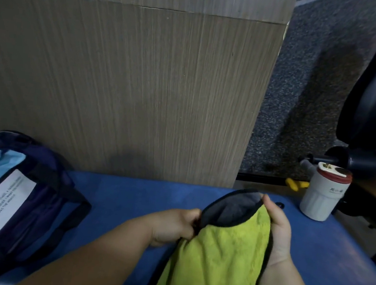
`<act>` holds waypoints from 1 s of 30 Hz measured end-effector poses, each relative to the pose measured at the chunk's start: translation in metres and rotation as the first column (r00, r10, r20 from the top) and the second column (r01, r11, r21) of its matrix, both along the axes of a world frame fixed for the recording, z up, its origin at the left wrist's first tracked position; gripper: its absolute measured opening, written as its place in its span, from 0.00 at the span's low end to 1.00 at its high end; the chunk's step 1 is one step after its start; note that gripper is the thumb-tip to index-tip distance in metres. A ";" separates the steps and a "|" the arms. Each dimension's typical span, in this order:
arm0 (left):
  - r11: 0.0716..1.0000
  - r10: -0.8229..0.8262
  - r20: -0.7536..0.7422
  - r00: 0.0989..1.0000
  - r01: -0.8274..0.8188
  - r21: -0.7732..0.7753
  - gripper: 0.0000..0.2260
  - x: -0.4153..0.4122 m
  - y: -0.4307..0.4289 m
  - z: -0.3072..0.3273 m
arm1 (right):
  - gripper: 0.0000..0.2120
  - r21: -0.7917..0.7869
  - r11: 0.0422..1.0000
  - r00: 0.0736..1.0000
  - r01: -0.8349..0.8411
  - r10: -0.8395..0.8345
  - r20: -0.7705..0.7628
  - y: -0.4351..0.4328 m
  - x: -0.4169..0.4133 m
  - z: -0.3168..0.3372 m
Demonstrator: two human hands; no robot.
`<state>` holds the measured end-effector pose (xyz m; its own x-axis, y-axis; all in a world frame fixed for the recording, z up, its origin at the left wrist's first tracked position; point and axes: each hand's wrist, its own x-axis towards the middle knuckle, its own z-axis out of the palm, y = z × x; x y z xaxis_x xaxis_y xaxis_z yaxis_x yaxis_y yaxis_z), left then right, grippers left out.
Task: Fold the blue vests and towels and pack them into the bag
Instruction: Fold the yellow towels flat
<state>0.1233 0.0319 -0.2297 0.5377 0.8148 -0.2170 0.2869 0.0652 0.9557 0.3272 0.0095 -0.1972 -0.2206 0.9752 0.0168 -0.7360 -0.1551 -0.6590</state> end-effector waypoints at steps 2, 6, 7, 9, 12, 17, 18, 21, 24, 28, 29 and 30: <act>0.989 0.102 -0.071 0.992 -0.094 0.116 0.18 -0.008 0.004 0.008 | 0.18 -0.067 0.995 0.996 0.080 -0.078 0.034 0.007 0.007 -0.003; 0.898 0.306 -0.280 0.910 -0.178 0.403 0.11 -0.034 0.020 0.027 | 0.09 0.023 0.967 0.964 0.253 -0.254 0.077 0.017 0.025 -0.002; 0.891 0.317 -0.315 0.895 -0.167 0.422 0.11 -0.039 0.022 0.033 | 0.08 0.059 0.956 0.951 0.288 -0.292 0.104 0.019 0.029 -0.002; 0.903 0.287 -0.387 0.876 -0.112 0.415 0.08 -0.046 0.025 0.041 | 0.08 0.105 0.942 0.932 0.319 -0.332 0.143 0.022 0.034 -0.004; 0.905 0.257 -0.421 0.870 -0.063 0.422 0.05 -0.047 0.023 0.048 | 0.08 0.133 0.938 0.914 0.322 -0.344 0.215 0.024 0.036 -0.006; 0.865 0.339 -0.362 0.868 -0.136 0.483 0.07 -0.053 0.018 0.050 | 0.07 0.120 0.920 0.832 0.374 -0.390 0.394 0.030 0.034 -0.013; 0.849 0.360 -0.366 0.858 -0.139 0.509 0.08 -0.056 0.018 0.052 | 0.07 0.123 0.918 0.811 0.378 -0.392 0.434 0.031 0.031 -0.013; 0.799 0.430 -0.353 0.831 -0.168 0.578 0.06 -0.067 0.015 0.065 | 0.14 0.176 0.909 0.740 0.377 -0.410 0.533 0.028 0.021 -0.012; 0.785 0.450 -0.270 0.851 -0.233 0.574 0.04 -0.082 0.011 0.084 | 0.33 0.229 0.892 0.664 0.390 -0.444 0.601 0.023 0.014 -0.007; 0.814 0.380 -0.203 0.903 -0.222 0.538 0.07 -0.112 -0.006 0.115 | 0.23 0.290 0.842 0.670 0.456 -0.539 0.511 0.019 0.000 0.021; 0.818 0.374 -0.217 0.902 -0.210 0.536 0.07 -0.120 -0.011 0.123 | 0.15 0.305 0.827 0.676 0.473 -0.563 0.476 0.019 -0.005 0.033; 0.825 0.363 -0.220 0.905 -0.202 0.528 0.08 -0.128 -0.016 0.131 | 0.10 0.320 0.814 0.678 0.484 -0.580 0.451 0.019 -0.008 0.045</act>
<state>-0.0044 0.0160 -0.0988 0.2409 0.9613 0.1337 0.6032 -0.2562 0.7553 0.3188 0.0288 -0.1523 0.3133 0.9222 0.2268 -0.2093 0.3000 -0.9307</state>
